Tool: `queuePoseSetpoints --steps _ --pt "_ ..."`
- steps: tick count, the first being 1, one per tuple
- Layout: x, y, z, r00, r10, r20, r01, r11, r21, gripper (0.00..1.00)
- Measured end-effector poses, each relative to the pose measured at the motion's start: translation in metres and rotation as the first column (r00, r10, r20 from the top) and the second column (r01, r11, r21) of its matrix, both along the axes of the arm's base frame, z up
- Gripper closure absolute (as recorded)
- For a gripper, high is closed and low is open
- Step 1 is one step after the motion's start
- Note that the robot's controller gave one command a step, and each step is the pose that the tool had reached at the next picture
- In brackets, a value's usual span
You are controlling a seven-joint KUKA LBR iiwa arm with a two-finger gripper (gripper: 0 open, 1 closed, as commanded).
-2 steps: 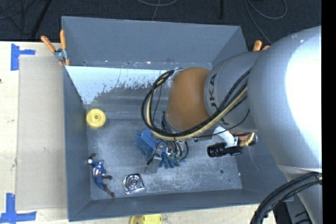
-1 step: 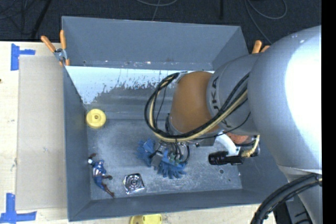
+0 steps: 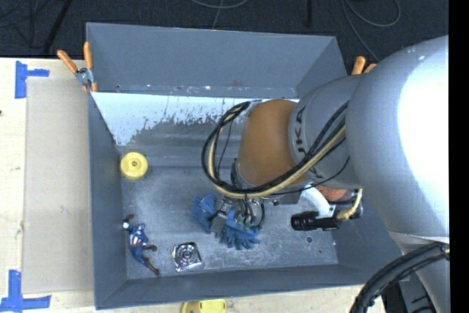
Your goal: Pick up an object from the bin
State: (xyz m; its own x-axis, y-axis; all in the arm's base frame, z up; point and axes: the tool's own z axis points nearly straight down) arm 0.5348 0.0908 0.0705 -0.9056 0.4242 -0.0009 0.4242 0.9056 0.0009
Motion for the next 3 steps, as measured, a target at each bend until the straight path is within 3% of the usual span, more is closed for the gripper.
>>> queuePoseSetpoints --steps 3 --pt "-0.002 -0.001 0.028 1.0 0.002 -0.005 -0.002 1.0 -0.001 1.0"
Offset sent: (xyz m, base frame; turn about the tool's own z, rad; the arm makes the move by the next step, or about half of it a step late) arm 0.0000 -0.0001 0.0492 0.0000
